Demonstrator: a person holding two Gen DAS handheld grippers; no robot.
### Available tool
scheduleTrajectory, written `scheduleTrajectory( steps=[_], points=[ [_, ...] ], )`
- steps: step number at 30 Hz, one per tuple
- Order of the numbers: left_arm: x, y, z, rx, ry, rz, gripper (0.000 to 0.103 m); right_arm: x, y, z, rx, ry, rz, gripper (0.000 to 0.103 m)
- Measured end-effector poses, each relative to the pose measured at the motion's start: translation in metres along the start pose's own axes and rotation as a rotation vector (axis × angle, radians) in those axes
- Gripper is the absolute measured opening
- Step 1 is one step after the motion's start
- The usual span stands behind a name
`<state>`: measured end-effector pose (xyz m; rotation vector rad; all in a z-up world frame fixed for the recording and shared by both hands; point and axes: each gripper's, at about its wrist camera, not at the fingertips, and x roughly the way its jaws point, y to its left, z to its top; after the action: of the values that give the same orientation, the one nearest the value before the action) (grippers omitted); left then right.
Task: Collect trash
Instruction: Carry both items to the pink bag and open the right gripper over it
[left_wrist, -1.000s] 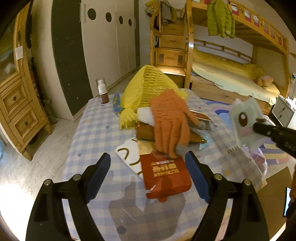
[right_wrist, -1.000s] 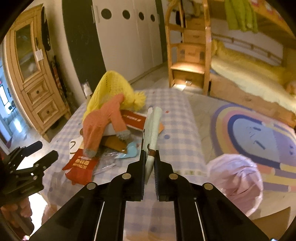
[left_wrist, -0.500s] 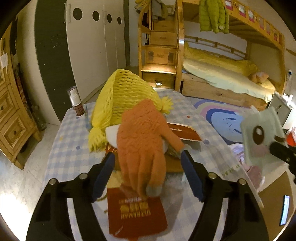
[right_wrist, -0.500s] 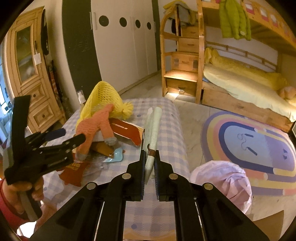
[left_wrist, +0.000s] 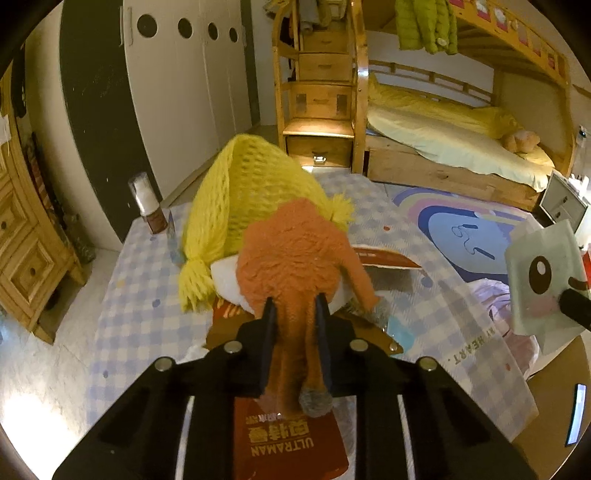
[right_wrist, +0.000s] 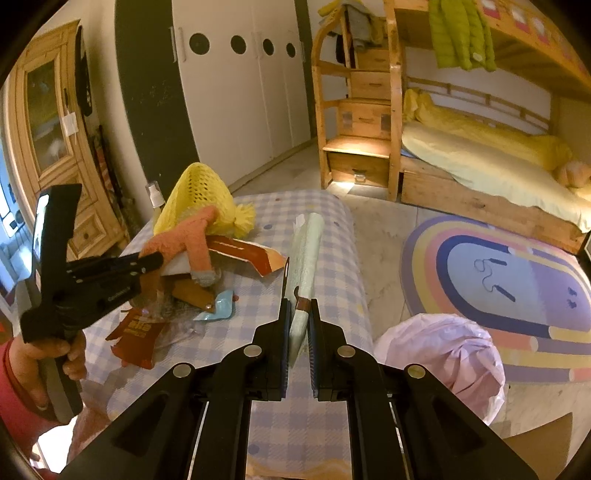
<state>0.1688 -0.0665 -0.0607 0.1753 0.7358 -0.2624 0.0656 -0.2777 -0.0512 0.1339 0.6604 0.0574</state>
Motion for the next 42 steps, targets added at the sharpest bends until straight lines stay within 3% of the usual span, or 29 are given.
scheduleTrajectory(
  steps=[15, 22, 31, 42],
  points=[
    [-0.097, 0.019, 0.046, -0.004, -0.227, -0.037, 0.016, -0.035, -0.008, 0.001, 0.020, -0.068, -0.009, 0.009],
    [-0.140, -0.003, 0.044, 0.043, -0.296, -0.116, 0.016, -0.057, -0.012, 0.001, 0.032, -0.103, -0.010, 0.009],
    [-0.142, -0.063, 0.020, 0.141, -0.290, -0.236, 0.016, -0.078, -0.039, -0.014, 0.072, -0.097, -0.073, 0.009],
    [-0.086, -0.173, -0.015, 0.296, -0.196, -0.386, 0.016, -0.067, -0.104, -0.052, 0.169, 0.005, -0.215, 0.009]
  ],
)
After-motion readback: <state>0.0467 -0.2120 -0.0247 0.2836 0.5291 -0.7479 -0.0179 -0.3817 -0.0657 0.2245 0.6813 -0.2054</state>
